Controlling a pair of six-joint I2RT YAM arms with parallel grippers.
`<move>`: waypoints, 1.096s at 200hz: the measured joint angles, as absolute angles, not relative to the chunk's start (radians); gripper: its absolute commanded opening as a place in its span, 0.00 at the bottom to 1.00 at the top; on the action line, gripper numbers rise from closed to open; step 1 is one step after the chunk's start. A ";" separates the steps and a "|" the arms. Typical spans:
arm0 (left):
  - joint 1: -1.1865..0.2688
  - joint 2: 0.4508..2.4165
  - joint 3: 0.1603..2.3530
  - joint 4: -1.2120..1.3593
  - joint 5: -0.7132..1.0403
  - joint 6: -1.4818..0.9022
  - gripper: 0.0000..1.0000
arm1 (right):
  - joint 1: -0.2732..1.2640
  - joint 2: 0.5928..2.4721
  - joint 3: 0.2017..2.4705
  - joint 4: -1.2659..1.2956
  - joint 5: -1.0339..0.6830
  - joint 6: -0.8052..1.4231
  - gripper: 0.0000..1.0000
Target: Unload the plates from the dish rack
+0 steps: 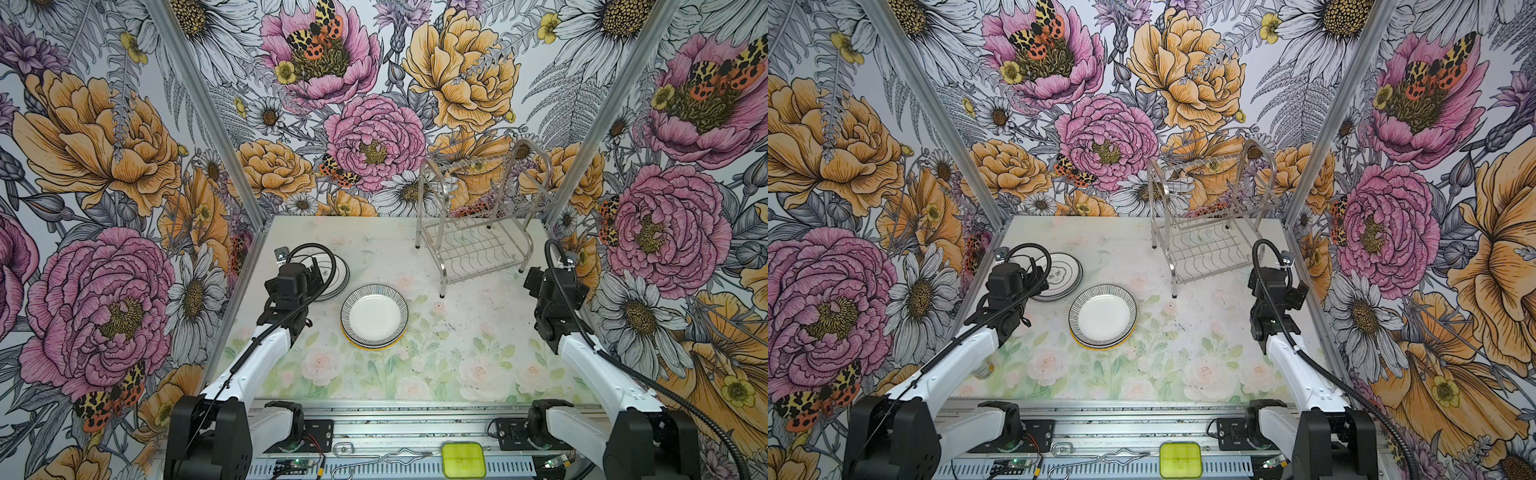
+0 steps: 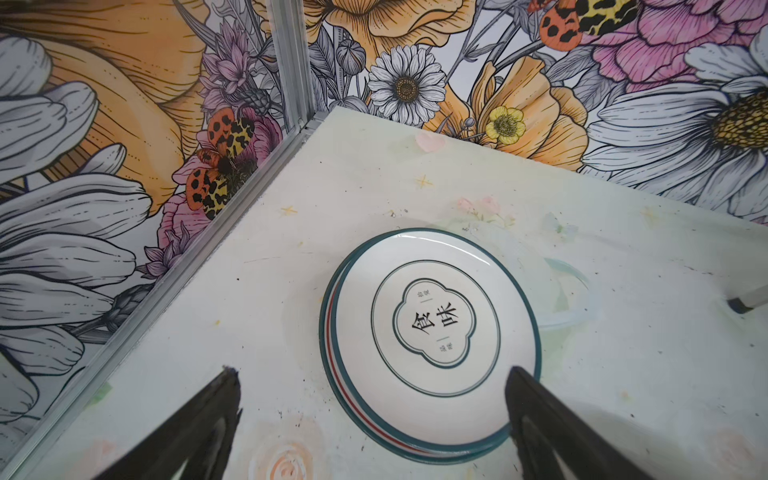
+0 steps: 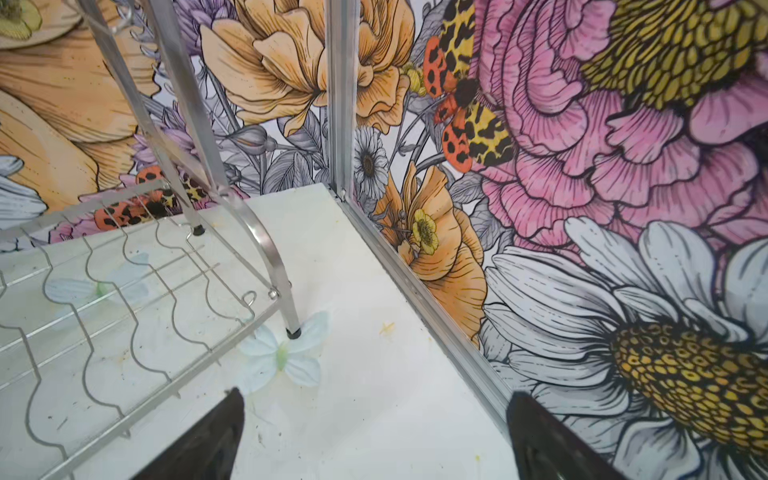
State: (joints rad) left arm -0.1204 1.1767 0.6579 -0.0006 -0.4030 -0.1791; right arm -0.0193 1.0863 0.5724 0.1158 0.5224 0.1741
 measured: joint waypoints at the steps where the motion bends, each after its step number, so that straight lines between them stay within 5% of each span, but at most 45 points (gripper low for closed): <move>1: -0.120 1.182 0.656 0.007 -0.403 -0.175 0.99 | -0.019 1.089 0.570 0.122 0.521 0.172 0.99; 101: -0.069 1.275 0.403 0.574 -0.305 0.018 0.99 | -0.021 1.235 0.417 0.567 0.376 0.110 0.99; 219: -0.039 1.494 0.257 1.032 -0.226 0.026 0.99 | -0.034 1.349 0.289 0.785 0.230 0.126 0.99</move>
State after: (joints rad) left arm -0.0391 1.4944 0.2573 1.0321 -0.2260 0.0257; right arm -0.0341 1.3495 0.2886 0.7849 0.2302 0.1257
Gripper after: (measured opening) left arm 0.987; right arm 0.995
